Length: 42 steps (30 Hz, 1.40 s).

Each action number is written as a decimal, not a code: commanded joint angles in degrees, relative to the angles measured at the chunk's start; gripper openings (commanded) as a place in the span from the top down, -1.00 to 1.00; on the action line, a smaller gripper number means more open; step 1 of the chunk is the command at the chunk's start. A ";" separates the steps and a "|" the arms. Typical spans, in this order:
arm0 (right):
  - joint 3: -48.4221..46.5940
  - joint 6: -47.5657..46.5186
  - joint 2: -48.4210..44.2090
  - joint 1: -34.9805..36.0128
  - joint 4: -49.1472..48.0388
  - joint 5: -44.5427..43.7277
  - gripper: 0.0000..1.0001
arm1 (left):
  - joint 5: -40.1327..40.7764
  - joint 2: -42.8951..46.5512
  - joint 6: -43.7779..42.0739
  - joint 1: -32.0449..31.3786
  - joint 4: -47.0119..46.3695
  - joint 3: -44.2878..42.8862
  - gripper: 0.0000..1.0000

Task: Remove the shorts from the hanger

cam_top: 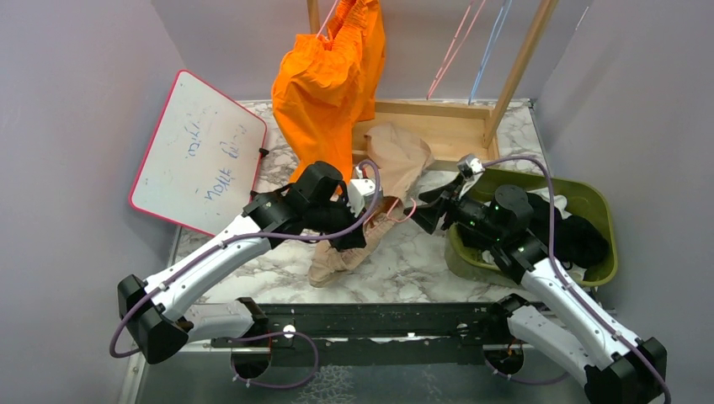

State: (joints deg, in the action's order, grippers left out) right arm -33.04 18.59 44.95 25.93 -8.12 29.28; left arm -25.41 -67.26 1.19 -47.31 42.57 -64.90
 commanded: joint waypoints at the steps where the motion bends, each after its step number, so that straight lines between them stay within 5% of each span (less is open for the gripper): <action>1: 0.02 -8.45 3.20 0.32 -2.36 2.92 -0.42 | -6.72 2.34 -0.63 0.48 -4.92 -1.53 1.00; 6: 2.86 -16.23 1.97 1.98 -8.00 4.19 -0.48 | -8.92 2.90 0.27 0.46 -5.11 0.68 1.00; 15: 3.88 -46.12 -0.67 2.85 -7.28 9.47 -0.54 | -10.06 2.73 0.73 0.55 -4.99 1.91 1.00; 25: 0.15 -63.01 8.77 2.88 -4.94 15.50 -0.52 | -14.32 3.28 -1.15 0.49 -3.68 2.51 1.00; 29: -2.80 -63.32 12.98 2.88 -4.13 16.14 -0.14 | -11.32 4.07 -1.10 0.46 -2.73 2.67 1.00; 34: -1.36 -59.61 12.51 2.86 -6.17 21.84 0.79 | 8.28 6.56 2.40 0.49 -2.72 2.06 1.00; 35: -1.03 -58.09 12.45 2.88 -7.04 23.10 0.95 | 11.03 6.94 2.75 0.48 -3.50 2.30 0.87; 39: 1.14 -47.35 11.79 2.83 -11.52 26.32 0.98 | 17.22 8.37 3.92 0.50 -6.59 2.89 0.40; 42: 3.14 -39.80 10.42 2.88 -11.74 26.36 0.98 | 17.81 9.51 3.38 0.49 -7.96 3.31 0.23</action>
State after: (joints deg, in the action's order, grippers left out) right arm -31.94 -34.06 57.74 28.45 -14.50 50.43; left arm -14.72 -59.09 4.05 -46.63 38.22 -62.28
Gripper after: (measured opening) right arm 0.061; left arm 0.326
